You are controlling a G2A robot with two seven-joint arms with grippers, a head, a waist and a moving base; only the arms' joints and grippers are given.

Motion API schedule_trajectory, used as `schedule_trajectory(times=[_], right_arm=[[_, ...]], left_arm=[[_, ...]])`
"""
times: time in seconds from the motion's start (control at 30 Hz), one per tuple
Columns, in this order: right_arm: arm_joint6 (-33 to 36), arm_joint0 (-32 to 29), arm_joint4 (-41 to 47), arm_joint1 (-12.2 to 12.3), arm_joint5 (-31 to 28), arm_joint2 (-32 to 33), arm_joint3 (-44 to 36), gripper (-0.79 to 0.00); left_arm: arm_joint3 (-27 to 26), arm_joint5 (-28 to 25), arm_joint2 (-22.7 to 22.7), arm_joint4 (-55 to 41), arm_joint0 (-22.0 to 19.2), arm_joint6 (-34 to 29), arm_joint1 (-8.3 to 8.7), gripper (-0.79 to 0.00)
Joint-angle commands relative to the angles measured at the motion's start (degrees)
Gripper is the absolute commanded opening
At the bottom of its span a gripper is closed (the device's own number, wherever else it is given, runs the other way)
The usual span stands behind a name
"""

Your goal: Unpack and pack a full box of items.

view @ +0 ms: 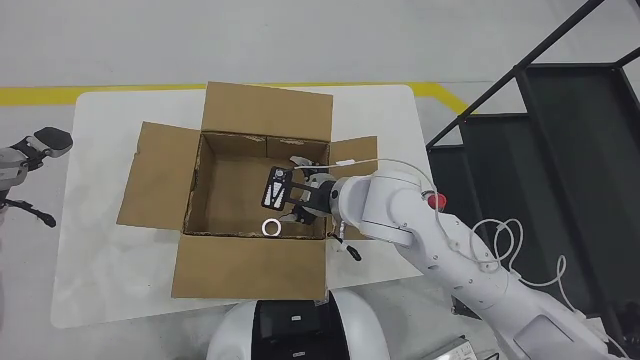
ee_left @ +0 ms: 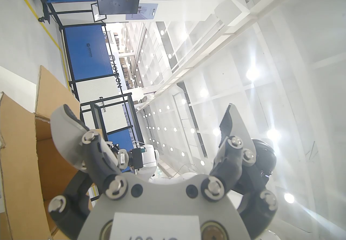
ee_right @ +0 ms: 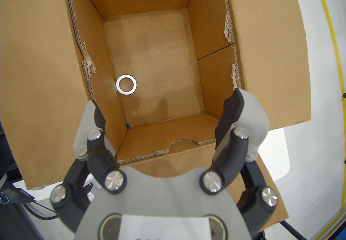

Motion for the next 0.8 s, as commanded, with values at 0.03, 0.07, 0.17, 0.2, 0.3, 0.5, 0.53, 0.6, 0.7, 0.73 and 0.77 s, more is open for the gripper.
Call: schedule_trajectory(times=[0.03,0.07,0.17,0.2,0.3,0.5,0.53,0.6,0.7,0.73,0.77], right_arm=[[0.0,0.0,0.0,0.0,0.0,0.0,0.0,0.0],[0.0,0.0,0.0,0.0,0.0,0.0,0.0,0.0],[0.0,0.0,0.0,0.0,0.0,0.0,0.0,0.0],[0.0,0.0,0.0,0.0,0.0,0.0,0.0,0.0],[0.0,0.0,0.0,0.0,0.0,0.0,0.0,0.0],[0.0,0.0,0.0,0.0,0.0,0.0,0.0,0.0],[0.0,0.0,0.0,0.0,0.0,0.0,0.0,0.0],[0.0,0.0,0.0,0.0,0.0,0.0,0.0,0.0],[0.0,0.0,0.0,0.0,0.0,0.0,0.0,0.0],[0.0,0.0,0.0,0.0,0.0,0.0,0.0,0.0],[-0.59,0.16,-0.02,-0.06,-0.8,-0.4,0.62,0.0]], left_arm=[[0.0,0.0,0.0,0.0,0.0,0.0,0.0,0.0],[0.0,0.0,0.0,0.0,0.0,0.0,0.0,0.0],[0.0,0.0,0.0,0.0,0.0,0.0,0.0,0.0],[0.0,0.0,0.0,0.0,0.0,0.0,0.0,0.0],[0.0,0.0,0.0,0.0,0.0,0.0,0.0,0.0],[0.0,0.0,0.0,0.0,0.0,0.0,0.0,0.0],[0.0,0.0,0.0,0.0,0.0,0.0,0.0,0.0],[0.0,0.0,0.0,0.0,0.0,0.0,0.0,0.0],[0.0,0.0,0.0,0.0,0.0,0.0,0.0,0.0],[0.0,0.0,0.0,0.0,0.0,0.0,0.0,0.0],[0.0,0.0,0.0,0.0,0.0,0.0,0.0,0.0]])
